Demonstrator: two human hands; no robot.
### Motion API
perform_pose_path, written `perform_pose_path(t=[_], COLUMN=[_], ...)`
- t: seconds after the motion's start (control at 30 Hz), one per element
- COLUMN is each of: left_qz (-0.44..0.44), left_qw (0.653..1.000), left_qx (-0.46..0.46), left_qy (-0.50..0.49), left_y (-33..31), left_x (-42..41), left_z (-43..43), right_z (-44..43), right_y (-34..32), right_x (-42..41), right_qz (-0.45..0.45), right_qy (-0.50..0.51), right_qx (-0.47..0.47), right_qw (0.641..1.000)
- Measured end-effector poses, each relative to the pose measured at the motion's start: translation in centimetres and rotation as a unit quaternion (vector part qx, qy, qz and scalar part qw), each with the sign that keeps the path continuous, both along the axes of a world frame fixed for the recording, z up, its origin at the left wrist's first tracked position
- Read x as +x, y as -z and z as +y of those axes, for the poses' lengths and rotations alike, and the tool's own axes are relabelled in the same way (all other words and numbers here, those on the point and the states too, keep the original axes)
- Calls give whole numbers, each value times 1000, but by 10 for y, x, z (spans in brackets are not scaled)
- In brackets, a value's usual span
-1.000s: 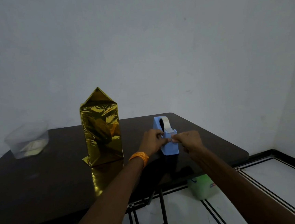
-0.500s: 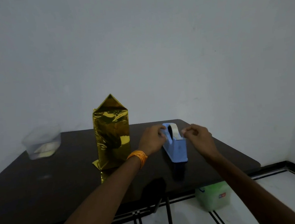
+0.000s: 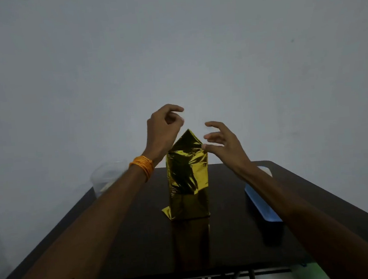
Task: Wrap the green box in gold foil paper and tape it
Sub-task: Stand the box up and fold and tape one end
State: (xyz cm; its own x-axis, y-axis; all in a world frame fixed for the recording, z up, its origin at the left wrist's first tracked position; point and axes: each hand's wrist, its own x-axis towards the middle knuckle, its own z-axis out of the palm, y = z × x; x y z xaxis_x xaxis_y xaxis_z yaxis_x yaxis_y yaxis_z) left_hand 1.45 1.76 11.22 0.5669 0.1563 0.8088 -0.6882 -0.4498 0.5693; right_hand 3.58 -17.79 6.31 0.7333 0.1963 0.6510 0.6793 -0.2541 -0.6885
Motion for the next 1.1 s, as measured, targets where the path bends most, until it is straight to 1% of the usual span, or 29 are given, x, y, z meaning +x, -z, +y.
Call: perform_pose_path(t=[0.07,0.13,0.23,0.27,0.37,0.47,0.63,0.7,0.77,0.93,1.0,1.1], left_qz=[31,77,162,178,162,142,151,160,164,185,183,171], left_qw=[999,997,983,978,980,984,984,982,981,978,980,984], left_qx=[-12,-3,28,40,67,50,10,2,14,31,32,9], left_qy=[8,23,83,103,97,95,95,104,101,86,70,43], left_y=[8,20,40,45,56,58,61,60,61,61,62,66], left_x=[3,5,10,14,25,34,42,42,43,47,50,55], left_z=[14,24,36,38,42,43,43,43,43,40,38,37], right_z=[13,24,31,33,36,38,38,40,42,46,47,48], right_y=[-4,-8,-11,-11,-14,-14,-12,-10,-10,-14,-12,-7], right_x=[7,15,26,29,38,46,59,62,65,68,69,73], right_qz=[-6,-7,3,4,14,24,67,90,122,220,239,253], right_qy=[-7,-11,-7,-3,-5,-8,-19,-30,-36,-54,-58,-61], right_qx=[-7,0,19,22,28,29,19,25,40,70,79,88], right_qw=[1000,1000,1000,1000,1000,999,997,995,991,972,966,961])
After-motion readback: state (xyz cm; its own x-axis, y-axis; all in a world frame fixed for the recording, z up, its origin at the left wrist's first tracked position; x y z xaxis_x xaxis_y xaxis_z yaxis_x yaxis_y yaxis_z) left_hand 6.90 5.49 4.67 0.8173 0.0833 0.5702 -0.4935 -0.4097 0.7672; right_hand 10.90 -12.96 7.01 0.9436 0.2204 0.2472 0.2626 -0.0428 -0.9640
